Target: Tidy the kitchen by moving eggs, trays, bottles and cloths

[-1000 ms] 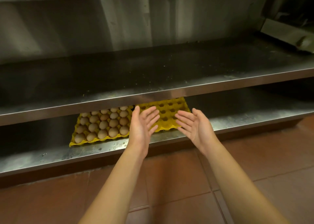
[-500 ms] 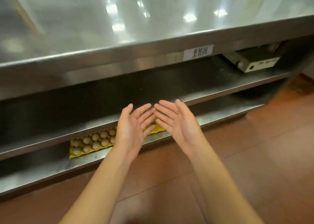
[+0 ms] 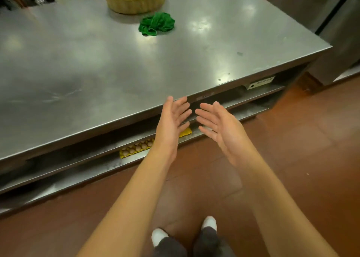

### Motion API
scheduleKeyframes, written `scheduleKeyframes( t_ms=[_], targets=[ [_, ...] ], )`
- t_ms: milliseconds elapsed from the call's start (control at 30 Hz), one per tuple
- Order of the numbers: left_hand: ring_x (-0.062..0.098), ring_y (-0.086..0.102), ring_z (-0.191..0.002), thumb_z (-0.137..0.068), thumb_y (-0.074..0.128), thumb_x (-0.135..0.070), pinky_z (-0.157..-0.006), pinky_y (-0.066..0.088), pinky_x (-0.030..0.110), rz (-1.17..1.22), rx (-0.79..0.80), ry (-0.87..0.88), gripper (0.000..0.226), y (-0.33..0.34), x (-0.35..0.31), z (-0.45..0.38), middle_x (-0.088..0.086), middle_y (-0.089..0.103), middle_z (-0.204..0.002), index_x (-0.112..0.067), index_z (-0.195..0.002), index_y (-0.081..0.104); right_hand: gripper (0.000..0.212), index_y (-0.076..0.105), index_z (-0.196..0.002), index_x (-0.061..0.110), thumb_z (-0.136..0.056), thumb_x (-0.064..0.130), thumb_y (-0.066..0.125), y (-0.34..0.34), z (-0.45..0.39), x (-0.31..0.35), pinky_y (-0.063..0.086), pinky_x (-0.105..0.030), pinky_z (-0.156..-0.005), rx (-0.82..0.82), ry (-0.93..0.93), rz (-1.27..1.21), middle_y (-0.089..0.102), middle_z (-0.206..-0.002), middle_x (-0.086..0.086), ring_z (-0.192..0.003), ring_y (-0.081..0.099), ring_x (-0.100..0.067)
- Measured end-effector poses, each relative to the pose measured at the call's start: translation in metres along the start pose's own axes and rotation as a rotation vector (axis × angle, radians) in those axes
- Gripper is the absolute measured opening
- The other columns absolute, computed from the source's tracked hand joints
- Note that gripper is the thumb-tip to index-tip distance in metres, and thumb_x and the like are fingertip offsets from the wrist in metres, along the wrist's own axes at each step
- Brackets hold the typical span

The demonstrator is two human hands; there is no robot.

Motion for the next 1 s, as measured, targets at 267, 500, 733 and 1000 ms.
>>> scheduleKeyframes(
  t_ms=[267,500,733,1000],
  targets=[
    [0.015,0.059,-0.126,-0.104,0.026,-0.056,-0.112,0.041,0.047,0.142,-0.090,0.047,0.056,-0.094,-0.046,0.096,0.002,0.058,-0.142,-0.023,-0.140,0.055,0.046,0.051,-0.141,0.017,-0.105,0.042,0.037,0.094,0.082,0.022,0.046,-0.041,-0.108,0.072,-0.049,-0.030,0.061,-0.137,-0.002,-0.124,0.058,-0.016],
    [0.010,0.056,-0.127,-0.105,0.026,-0.053,-0.113,0.040,0.042,0.158,-0.386,0.247,0.053,-0.233,-0.096,0.167,-0.004,0.057,-0.142,-0.025,-0.139,0.056,0.048,0.050,-0.141,0.016,-0.105,0.043,0.037,0.246,0.112,0.019,0.046,-0.040,-0.108,0.351,-0.049,0.035,0.060,-0.137,-0.004,-0.124,0.058,-0.016],
    [0.007,0.056,-0.128,-0.105,0.024,-0.054,-0.112,0.040,0.038,0.229,-0.713,0.395,0.053,-0.372,-0.121,0.257,-0.007,0.059,-0.140,-0.028,-0.138,0.056,0.047,0.054,-0.137,0.019,-0.104,0.047,0.036,0.409,0.148,-0.002,0.046,-0.040,-0.108,0.690,-0.020,0.167,0.061,-0.135,-0.001,-0.125,0.057,-0.016],
    [0.009,0.057,-0.127,-0.105,0.025,-0.054,-0.114,0.039,0.041,0.333,-1.119,0.493,0.053,-0.473,-0.120,0.364,-0.006,0.061,-0.138,-0.028,-0.138,0.057,0.048,0.056,-0.135,0.018,-0.102,0.048,0.039,0.560,0.208,-0.044,0.045,-0.041,-0.108,1.094,0.066,0.267,0.063,-0.133,0.000,-0.123,0.058,-0.015]
  ],
)
Point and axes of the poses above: each hand's wrist, its own z-axis away from the middle knuckle, its own y-axis out of the palm, x = y × z, the point moved 6 cm from there along -z, towards the middle knuckle
